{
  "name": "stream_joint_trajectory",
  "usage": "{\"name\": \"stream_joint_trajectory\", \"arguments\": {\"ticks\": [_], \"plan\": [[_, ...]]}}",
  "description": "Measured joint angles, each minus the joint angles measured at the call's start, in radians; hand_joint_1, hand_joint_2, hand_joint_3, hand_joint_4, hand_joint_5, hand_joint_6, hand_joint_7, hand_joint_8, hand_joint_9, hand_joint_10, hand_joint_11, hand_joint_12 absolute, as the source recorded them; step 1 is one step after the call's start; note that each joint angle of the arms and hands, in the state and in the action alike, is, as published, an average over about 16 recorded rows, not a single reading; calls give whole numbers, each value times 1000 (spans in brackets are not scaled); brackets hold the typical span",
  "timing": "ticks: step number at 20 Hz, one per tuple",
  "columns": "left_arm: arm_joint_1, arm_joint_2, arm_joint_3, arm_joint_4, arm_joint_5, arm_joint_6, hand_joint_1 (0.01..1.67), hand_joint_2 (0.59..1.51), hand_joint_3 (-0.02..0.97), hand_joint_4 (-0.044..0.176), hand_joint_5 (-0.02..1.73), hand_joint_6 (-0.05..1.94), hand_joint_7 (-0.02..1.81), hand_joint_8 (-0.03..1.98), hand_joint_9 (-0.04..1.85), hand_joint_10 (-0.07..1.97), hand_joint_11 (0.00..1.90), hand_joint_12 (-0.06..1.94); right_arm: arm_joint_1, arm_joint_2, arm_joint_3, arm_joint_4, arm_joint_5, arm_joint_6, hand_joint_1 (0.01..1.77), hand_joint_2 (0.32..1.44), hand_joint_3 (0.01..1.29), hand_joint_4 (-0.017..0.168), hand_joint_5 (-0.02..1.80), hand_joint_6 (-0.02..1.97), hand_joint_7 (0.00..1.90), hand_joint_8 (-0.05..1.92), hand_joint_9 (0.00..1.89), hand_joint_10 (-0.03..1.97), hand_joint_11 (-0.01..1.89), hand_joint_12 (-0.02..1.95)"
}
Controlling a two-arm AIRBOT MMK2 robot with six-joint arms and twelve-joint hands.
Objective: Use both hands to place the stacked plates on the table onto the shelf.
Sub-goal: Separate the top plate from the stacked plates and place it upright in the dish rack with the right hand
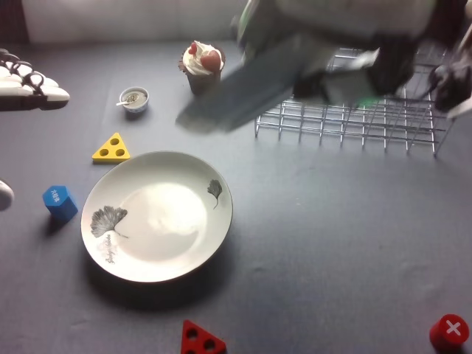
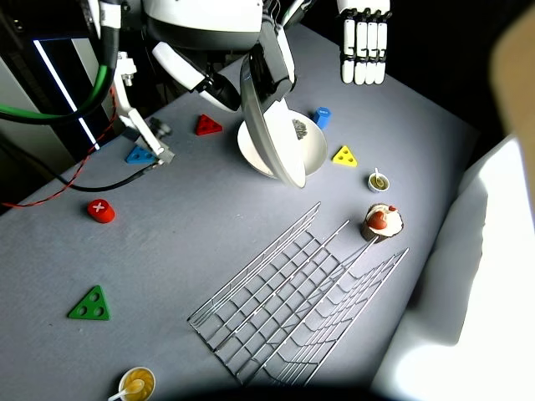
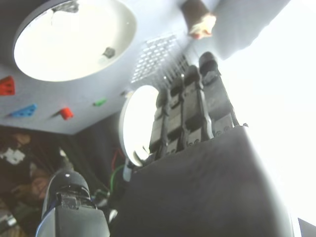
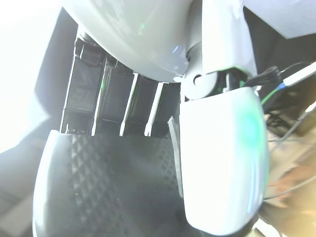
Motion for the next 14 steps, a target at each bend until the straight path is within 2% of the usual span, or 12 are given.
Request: {"name": "stream_joint_trajectory", "arguments": {"ticks": [8,14], "plan": [[4,13,22,-41,9,0,32,922,-1,0,120,6,139,-2,134,7,157,17,48,39,30,155,1,13,1425,899,14,-5,1045,776,1201,371,1215,530,1030,1209],[7,13,36,-70,15,0,32,924,-1,0,113,5,132,-2,129,7,154,16,60,50,72,258,5,16,1429,898,14,-7,1038,772,1195,380,1216,539,1027,1227]]}}
